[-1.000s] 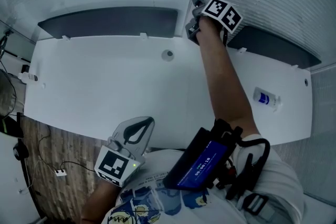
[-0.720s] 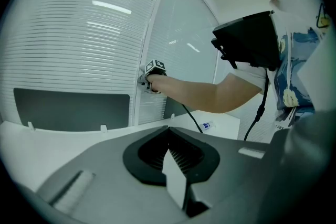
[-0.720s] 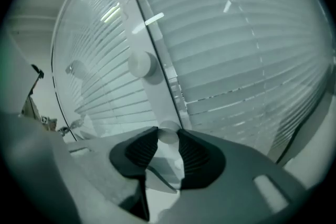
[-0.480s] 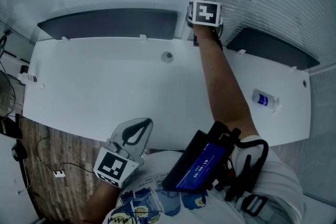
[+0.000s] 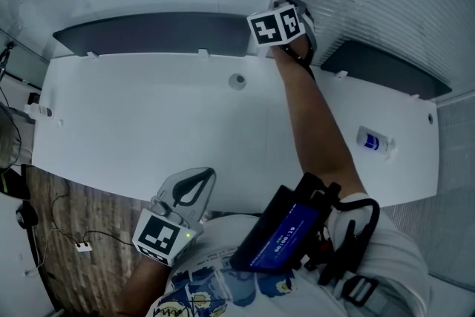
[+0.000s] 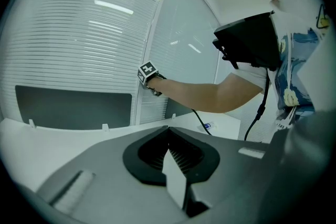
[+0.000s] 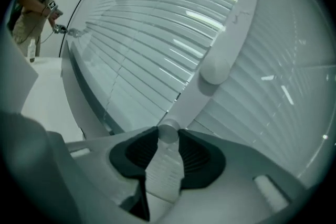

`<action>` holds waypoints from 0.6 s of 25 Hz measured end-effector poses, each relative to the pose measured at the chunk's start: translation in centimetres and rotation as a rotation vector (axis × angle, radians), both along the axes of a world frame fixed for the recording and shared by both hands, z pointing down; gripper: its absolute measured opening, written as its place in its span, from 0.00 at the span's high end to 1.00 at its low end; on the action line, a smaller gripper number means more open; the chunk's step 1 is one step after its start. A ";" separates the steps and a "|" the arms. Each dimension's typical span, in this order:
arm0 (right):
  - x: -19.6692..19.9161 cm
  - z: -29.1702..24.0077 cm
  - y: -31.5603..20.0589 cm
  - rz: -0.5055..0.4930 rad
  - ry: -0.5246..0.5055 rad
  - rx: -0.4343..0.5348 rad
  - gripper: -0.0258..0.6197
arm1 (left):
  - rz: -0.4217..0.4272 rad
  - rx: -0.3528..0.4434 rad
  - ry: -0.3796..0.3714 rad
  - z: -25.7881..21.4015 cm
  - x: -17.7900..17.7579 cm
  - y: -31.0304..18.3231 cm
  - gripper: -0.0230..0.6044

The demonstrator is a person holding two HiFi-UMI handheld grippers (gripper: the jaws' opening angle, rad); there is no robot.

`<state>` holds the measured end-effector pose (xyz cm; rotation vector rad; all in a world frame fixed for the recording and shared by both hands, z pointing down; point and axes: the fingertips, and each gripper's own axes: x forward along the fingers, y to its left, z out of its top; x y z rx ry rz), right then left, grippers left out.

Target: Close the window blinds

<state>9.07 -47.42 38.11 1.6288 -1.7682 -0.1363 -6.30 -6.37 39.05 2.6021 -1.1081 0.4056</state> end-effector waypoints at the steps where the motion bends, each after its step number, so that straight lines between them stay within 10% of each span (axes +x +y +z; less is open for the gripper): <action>1: 0.0 0.1 0.0 -0.002 0.041 0.004 0.77 | 0.000 -0.002 0.000 0.1 0.0 0.0 0.96; 15: 0.5 1.2 -0.3 -0.057 0.518 0.044 0.77 | 0.006 -0.033 0.019 0.2 -0.1 -0.2 0.96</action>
